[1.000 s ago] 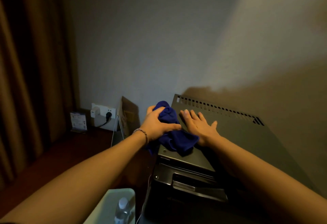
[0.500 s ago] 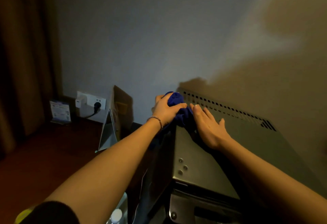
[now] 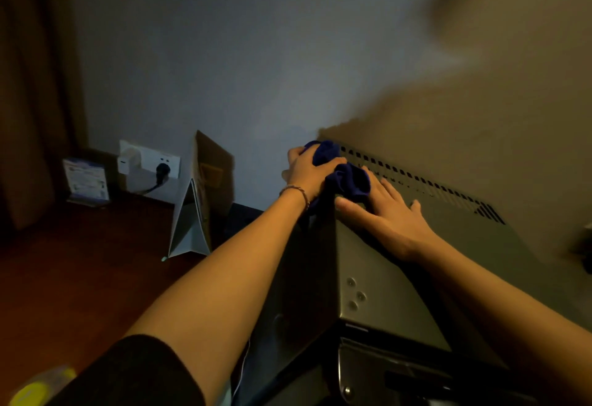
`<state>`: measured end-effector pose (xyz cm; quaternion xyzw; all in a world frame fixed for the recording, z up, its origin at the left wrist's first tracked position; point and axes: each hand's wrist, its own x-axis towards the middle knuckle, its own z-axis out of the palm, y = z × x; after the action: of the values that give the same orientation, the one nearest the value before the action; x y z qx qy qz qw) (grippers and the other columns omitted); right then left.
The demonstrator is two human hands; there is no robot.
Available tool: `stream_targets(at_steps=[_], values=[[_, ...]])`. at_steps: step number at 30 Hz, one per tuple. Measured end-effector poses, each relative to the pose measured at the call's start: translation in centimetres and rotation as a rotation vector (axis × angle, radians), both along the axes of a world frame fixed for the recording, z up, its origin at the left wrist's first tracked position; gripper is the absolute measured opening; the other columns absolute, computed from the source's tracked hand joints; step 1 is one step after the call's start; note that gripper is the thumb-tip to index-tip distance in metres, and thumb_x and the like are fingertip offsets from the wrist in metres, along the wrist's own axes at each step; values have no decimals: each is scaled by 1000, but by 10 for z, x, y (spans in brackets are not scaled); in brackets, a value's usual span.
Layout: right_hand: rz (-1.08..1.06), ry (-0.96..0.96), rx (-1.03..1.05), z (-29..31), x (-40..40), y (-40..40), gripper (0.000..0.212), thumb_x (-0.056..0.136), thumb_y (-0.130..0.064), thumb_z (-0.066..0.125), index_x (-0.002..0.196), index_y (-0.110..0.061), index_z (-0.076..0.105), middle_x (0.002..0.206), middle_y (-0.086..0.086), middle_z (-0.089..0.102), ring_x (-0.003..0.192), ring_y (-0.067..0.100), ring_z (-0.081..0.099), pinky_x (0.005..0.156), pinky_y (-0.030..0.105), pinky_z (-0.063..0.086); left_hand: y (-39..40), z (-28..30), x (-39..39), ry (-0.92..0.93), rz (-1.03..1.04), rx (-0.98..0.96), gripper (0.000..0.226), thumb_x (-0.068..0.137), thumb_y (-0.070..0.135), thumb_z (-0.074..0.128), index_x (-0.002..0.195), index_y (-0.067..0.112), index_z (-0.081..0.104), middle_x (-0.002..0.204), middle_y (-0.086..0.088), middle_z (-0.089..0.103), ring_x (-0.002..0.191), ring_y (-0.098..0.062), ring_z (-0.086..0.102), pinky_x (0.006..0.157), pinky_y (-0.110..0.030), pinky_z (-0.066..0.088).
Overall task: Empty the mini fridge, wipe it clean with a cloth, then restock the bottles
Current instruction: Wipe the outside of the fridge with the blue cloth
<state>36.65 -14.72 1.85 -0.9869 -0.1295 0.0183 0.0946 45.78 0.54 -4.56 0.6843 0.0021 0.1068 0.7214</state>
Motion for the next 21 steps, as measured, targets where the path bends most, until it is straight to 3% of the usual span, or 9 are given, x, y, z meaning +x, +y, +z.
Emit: stream_targets(at_steps=[3,8,13,15,18,21], values=[[3,-2,-31,1,0,1,114,57,-104,18,155,-47,4,164,-20,-7,152,11,-4,116,68,-2,0,-6,-10,29,10,-9,37,86,37,74,115,17,62,135,-3,30,111,-24,50,91,-24,45],[-29,30,15,7,-7,5,125,52,-103,27,158,-39,8,165,-18,-2,153,11,-2,116,67,-4,-1,-17,-37,53,58,-45,59,58,70,72,104,34,65,131,10,30,118,-29,49,101,-43,48],[-15,54,101,9,-15,3,116,57,-97,22,156,-42,-1,166,-14,5,153,12,-2,116,65,-9,3,-26,-79,79,59,-74,84,54,76,70,118,22,64,131,10,32,119,-22,50,105,-40,46],[-16,55,110,9,-15,3,113,58,-95,16,156,-42,-1,165,-14,4,153,13,-2,117,62,-9,5,-30,-96,53,36,-82,80,60,71,73,120,20,63,132,9,31,122,-20,49,106,-39,45],[-14,53,142,10,-16,3,111,59,-95,12,156,-42,-1,166,-12,6,153,15,0,117,62,-9,6,-36,-115,15,-36,-93,48,78,51,75,115,26,57,139,2,26,129,-20,43,111,-36,39],[2,59,101,9,-14,3,113,57,-96,16,156,-44,-2,166,-12,5,153,16,-1,116,65,-9,9,-34,-135,60,-104,-74,51,62,78,68,97,45,53,144,12,17,132,-22,35,112,-41,36]])
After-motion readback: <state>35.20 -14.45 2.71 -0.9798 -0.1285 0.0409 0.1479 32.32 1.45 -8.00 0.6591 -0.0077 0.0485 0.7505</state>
